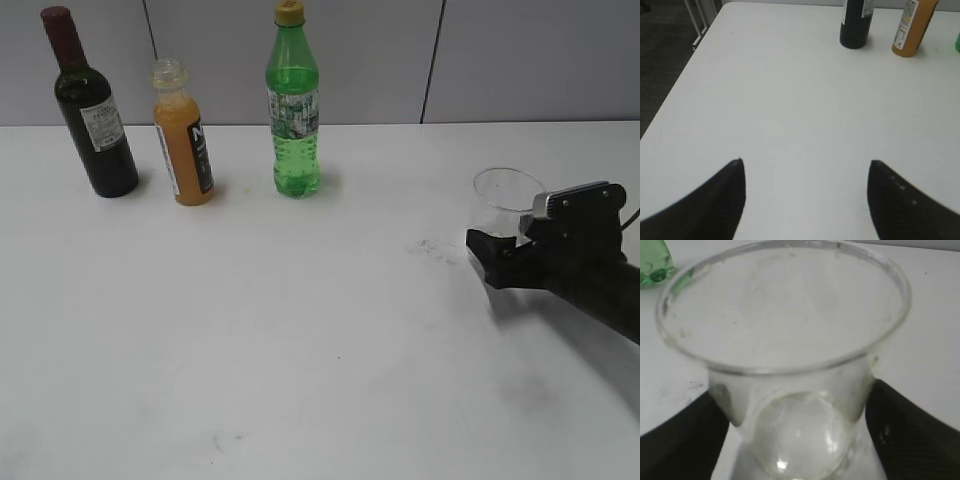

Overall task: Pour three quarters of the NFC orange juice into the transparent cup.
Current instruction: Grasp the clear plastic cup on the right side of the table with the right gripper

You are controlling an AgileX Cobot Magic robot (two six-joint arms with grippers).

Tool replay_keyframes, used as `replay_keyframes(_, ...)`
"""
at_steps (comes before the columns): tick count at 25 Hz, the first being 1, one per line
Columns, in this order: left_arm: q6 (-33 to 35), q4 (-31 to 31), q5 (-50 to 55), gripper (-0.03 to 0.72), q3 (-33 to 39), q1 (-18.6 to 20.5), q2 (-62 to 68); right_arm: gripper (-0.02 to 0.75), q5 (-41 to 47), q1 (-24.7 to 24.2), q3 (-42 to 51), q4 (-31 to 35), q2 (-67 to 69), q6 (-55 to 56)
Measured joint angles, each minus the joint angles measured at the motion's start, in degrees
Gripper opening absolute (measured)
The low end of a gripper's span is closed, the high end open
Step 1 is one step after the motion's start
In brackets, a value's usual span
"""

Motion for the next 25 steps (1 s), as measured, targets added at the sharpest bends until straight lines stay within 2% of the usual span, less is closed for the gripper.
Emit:
replay_keyframes(6,0.0,0.0,0.0,0.584,0.0,0.0,0.0,0.647,0.0,0.0,-3.5,-3.2,4.1,0.4)
replay_keyframes(13,0.0,0.0,0.0,0.584,0.0,0.0,0.0,0.64,0.0,0.0,-4.6,-3.6,5.0,0.4)
replay_keyframes(25,0.0,0.0,0.0,0.584,0.0,0.0,0.0,0.582,0.0,0.0,-4.6,-3.7,5.0,0.4)
